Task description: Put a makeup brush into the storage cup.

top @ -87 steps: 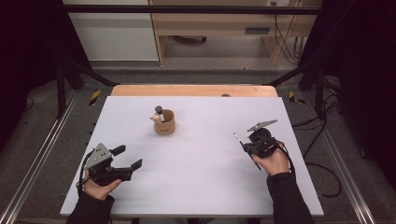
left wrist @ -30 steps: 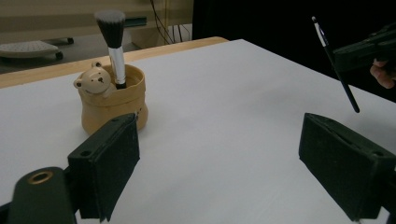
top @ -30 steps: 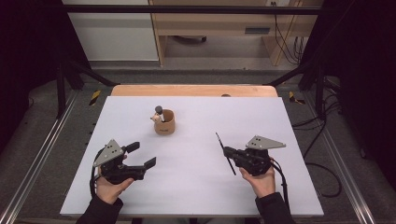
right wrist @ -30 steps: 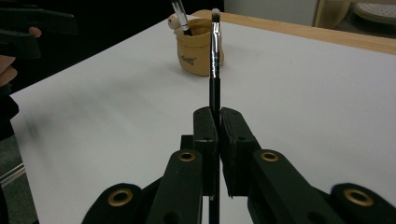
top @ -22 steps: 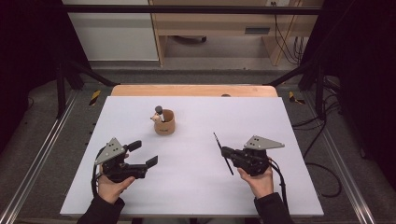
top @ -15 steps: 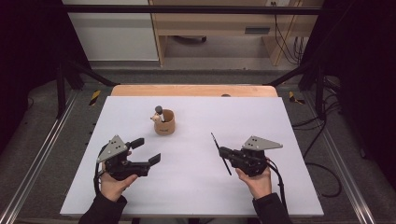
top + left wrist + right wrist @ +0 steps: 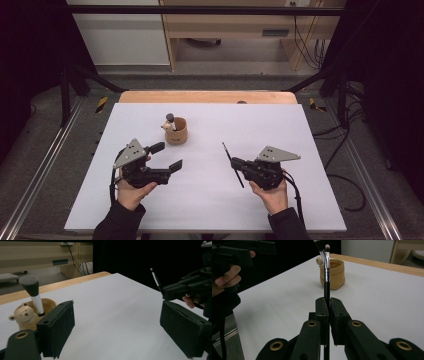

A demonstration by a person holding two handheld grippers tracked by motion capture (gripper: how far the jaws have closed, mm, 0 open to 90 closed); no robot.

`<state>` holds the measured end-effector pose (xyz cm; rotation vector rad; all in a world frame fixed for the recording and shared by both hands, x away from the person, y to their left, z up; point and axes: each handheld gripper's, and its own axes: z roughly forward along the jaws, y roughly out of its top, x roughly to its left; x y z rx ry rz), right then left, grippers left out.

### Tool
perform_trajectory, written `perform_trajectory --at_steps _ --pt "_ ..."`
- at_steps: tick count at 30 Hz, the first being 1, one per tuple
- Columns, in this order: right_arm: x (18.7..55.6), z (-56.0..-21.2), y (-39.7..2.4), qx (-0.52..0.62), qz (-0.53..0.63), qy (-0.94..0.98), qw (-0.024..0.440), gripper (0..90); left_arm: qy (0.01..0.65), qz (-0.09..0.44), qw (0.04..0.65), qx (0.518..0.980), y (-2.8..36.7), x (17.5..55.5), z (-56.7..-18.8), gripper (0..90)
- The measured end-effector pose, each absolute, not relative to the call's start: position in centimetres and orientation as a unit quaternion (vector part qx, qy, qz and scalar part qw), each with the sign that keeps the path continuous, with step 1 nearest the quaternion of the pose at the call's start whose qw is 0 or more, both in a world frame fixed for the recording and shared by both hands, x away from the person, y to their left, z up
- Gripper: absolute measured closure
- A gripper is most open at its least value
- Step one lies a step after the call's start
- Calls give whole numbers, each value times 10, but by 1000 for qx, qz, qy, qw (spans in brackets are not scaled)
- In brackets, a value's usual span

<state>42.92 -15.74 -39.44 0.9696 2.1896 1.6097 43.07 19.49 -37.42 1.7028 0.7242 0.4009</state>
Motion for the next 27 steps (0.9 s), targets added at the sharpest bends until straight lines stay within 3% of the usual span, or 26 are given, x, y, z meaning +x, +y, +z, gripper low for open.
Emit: perform_trajectory --at_steps 27 --pt "425 -392 -151 321 569 747 126 859 286 145 605 729 152 434 -369 127"
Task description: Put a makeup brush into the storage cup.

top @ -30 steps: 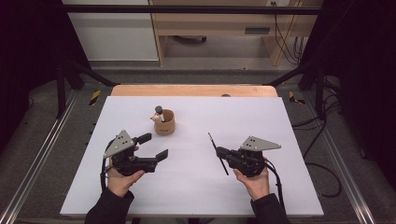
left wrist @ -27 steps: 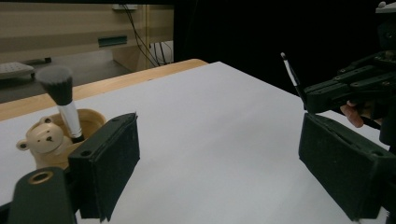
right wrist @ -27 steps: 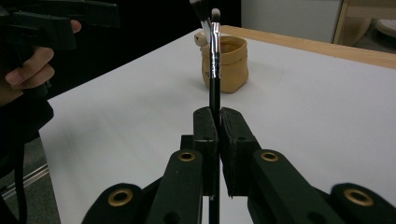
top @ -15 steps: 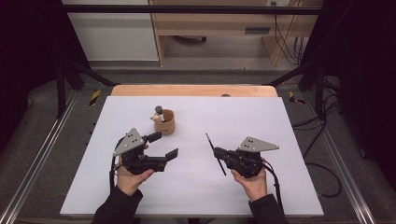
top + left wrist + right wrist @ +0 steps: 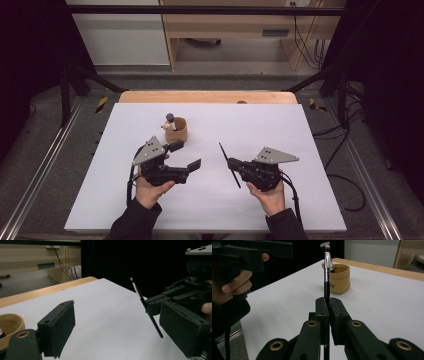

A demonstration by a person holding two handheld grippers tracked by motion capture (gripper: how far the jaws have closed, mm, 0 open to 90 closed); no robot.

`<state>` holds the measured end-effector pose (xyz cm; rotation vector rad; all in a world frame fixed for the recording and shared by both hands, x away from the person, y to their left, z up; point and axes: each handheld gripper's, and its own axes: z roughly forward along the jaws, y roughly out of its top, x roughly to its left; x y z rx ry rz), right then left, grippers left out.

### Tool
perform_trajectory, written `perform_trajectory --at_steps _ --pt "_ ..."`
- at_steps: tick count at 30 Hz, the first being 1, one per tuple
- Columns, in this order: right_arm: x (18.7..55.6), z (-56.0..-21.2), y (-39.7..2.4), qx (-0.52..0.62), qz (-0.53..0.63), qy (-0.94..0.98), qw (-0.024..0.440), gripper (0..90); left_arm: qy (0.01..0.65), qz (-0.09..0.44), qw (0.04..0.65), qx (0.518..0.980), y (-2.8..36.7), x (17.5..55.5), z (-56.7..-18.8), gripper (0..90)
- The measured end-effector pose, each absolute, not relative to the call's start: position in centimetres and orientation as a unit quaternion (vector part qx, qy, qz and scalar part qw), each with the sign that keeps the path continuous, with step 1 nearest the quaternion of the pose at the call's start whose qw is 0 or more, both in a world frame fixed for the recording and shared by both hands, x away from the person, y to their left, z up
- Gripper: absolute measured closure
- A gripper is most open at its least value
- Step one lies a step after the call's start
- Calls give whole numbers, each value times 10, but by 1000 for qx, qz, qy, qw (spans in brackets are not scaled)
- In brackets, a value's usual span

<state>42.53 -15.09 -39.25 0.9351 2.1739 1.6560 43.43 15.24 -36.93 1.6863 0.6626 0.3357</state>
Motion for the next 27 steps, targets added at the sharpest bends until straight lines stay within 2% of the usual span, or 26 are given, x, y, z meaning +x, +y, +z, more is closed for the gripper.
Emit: perform_trajectory --at_steps 27 --pt "421 -390 -147 310 577 746 124 859 276 114 618 727 121 442 -371 153"
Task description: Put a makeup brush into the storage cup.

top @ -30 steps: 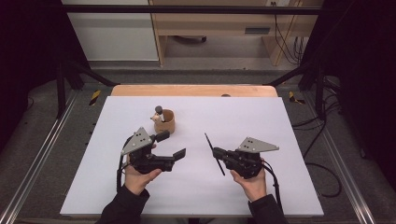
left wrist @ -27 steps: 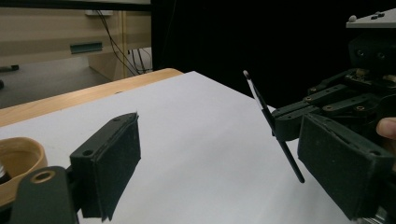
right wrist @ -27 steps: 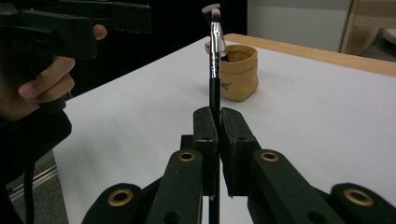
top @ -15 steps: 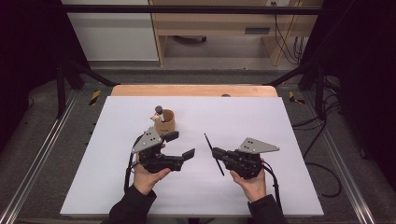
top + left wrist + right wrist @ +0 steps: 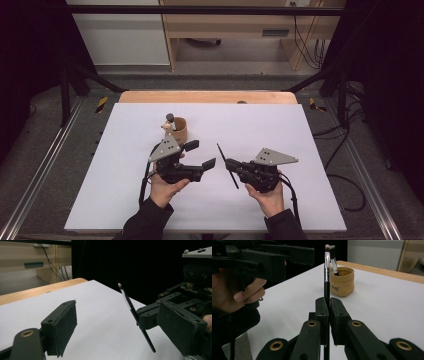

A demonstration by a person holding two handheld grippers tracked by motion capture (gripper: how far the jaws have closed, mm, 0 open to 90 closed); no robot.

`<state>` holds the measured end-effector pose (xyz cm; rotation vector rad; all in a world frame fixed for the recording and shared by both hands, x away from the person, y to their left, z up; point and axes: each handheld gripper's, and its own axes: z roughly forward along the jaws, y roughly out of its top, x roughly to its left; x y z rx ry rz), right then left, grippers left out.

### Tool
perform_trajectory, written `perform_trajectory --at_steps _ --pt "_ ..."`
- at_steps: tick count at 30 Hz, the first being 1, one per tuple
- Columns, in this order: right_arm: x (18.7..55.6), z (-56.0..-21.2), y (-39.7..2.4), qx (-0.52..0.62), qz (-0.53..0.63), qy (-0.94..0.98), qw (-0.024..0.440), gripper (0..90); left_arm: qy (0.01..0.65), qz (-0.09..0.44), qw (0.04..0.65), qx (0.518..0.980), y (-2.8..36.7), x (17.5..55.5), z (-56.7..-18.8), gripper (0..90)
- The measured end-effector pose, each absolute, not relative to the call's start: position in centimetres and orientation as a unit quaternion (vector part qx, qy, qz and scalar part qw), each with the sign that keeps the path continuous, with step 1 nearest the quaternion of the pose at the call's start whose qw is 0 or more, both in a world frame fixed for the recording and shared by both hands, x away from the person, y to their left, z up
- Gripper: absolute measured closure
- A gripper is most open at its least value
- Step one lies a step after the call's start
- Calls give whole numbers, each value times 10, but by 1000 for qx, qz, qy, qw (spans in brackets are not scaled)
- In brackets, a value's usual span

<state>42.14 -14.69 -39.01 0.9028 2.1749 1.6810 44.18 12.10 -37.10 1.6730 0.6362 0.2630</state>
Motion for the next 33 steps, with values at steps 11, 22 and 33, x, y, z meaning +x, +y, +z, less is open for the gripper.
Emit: perform_trajectory --at_steps 11,22,33 --pt "420 -390 -144 305 579 746 123 859 277 103 621 726 113 443 -373 184" --pt "419 -390 -142 302 583 744 122 859 284 83 630 718 107 444 -375 275" --pt "418 -390 -140 298 584 745 122 859 292 66 629 717 104 446 -376 425"
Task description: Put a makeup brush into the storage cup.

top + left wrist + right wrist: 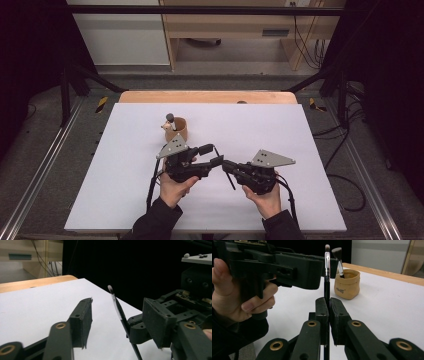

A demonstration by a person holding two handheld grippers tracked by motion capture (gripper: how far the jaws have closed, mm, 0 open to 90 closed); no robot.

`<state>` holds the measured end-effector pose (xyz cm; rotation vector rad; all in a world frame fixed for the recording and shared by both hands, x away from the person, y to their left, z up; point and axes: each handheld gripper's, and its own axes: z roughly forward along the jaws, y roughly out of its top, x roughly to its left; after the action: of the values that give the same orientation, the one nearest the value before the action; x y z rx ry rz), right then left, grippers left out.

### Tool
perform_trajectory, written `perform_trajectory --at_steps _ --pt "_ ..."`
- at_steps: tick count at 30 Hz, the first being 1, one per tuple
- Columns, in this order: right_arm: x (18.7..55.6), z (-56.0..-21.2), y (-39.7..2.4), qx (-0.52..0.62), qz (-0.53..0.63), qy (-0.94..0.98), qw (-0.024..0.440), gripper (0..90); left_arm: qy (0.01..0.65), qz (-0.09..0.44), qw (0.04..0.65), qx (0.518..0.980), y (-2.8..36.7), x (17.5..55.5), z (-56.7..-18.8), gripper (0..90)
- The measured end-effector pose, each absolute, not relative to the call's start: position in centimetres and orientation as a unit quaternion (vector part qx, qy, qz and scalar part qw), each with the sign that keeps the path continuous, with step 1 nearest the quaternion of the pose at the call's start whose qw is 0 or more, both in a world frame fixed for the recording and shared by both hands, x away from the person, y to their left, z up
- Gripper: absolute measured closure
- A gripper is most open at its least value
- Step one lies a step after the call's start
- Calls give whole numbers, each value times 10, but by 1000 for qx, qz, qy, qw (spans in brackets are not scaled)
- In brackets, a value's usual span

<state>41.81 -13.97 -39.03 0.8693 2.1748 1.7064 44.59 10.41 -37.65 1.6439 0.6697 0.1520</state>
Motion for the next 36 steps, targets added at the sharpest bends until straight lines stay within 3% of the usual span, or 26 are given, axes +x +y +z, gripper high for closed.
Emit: perform_trajectory --at_steps 36 --pt "417 -393 -134 293 581 749 125 857 317 20 632 707 96 443 -382 845"
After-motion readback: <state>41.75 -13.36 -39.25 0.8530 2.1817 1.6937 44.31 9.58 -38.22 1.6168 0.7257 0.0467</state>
